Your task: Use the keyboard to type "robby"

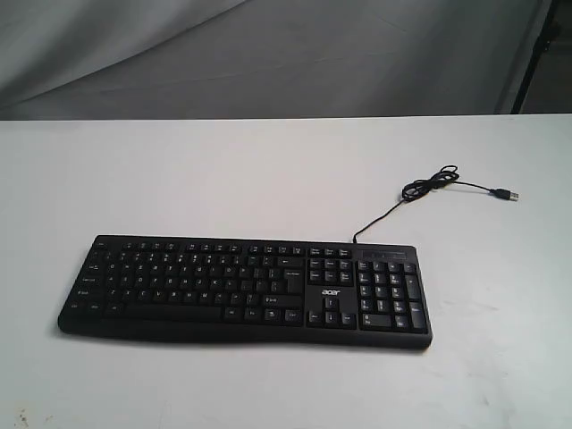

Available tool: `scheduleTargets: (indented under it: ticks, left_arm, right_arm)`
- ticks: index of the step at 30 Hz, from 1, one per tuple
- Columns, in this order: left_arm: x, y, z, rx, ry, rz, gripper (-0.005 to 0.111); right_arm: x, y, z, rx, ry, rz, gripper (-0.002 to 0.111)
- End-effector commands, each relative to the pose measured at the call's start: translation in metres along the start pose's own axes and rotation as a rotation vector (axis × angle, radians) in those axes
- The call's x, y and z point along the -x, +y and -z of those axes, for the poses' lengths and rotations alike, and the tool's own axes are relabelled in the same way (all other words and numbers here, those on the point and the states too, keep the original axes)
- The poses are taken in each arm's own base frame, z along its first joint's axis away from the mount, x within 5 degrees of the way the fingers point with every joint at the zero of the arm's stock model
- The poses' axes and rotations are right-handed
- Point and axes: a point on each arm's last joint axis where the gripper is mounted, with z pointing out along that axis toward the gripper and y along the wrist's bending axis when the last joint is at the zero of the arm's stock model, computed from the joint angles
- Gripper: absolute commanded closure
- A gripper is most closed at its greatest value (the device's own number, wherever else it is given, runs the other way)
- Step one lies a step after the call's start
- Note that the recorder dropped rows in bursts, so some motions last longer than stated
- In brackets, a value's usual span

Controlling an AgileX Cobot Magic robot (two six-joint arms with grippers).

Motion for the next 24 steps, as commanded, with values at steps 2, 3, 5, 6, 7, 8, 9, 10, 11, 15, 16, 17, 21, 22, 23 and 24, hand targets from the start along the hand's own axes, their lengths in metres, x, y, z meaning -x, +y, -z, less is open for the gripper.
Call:
scheduleTargets:
  ticks: [2,3,5,6,7,8,9,10,11,15,16,17,21,22,23,24]
  left_arm:
    - [-0.001,0.000,0.000,-0.005,-0.007,-0.003,0.107]
    - [-0.001,0.000,0.000,-0.005,-0.007,-0.003,0.107]
    - [-0.001,0.000,0.000,-0.005,-0.007,-0.003,0.107]
    - [-0.001,0.000,0.000,-0.005,-0.007,-0.003,0.107]
    - [-0.001,0.000,0.000,-0.005,-0.007,-0.003,0.107]
    - [-0.001,0.000,0.000,-0.005,-0.007,-0.003,0.107]
    - [-0.001,0.000,0.000,-0.005,-0.007,-0.003,0.107]
    - [-0.001,0.000,0.000,-0.005,-0.007,-0.003,0.107]
    - [-0.001,0.000,0.000,-0.005,-0.007,-0.003,0.107]
    - [-0.001,0.000,0.000,-0.005,-0.007,-0.003,0.107]
    - [-0.001,0.000,0.000,-0.005,-0.007,-0.003,0.107]
    - [-0.001,0.000,0.000,-0.005,-0.007,-0.003,0.107]
    - [-0.001,0.000,0.000,-0.005,-0.007,-0.003,0.107]
    - [-0.001,0.000,0.000,-0.005,-0.007,-0.003,0.107]
    - [-0.001,0.000,0.000,-0.005,-0.007,-0.003,0.107]
    - [-0.001,0.000,0.000,-0.005,-0.007,-0.003,0.107]
  right_arm:
    - [-0.001,0.000,0.000,-0.002,0.000,-0.008,0.108]
    - [-0.001,0.000,0.000,-0.002,0.000,-0.008,0.108]
    - [-0.001,0.000,0.000,-0.002,0.000,-0.008,0.108]
    - [-0.001,0.000,0.000,-0.002,0.000,-0.008,0.108]
    - [-0.001,0.000,0.000,-0.002,0.000,-0.008,0.108]
    - [-0.001,0.000,0.000,-0.002,0.000,-0.008,0.108]
    - [-0.001,0.000,0.000,-0.002,0.000,-0.008,0.108]
    - [-0.001,0.000,0.000,-0.002,0.000,-0.008,0.108]
    - [-0.001,0.000,0.000,-0.002,0.000,-0.008,0.108]
    - [-0.001,0.000,0.000,-0.001,0.000,-0.013,0.108]
    - [-0.001,0.000,0.000,0.000,0.000,-0.018,0.108]
    - [-0.001,0.001,0.000,0.004,0.001,-0.037,0.108]
    - [0.025,-0.004,0.008,0.008,-0.028,-0.058,0.108]
    - [0.040,-0.007,0.012,0.008,-0.045,-0.062,0.108]
    - [0.060,-0.011,0.015,0.008,-0.072,-0.074,0.108]
    - [0.075,-0.014,0.016,0.011,-0.089,-0.090,0.108]
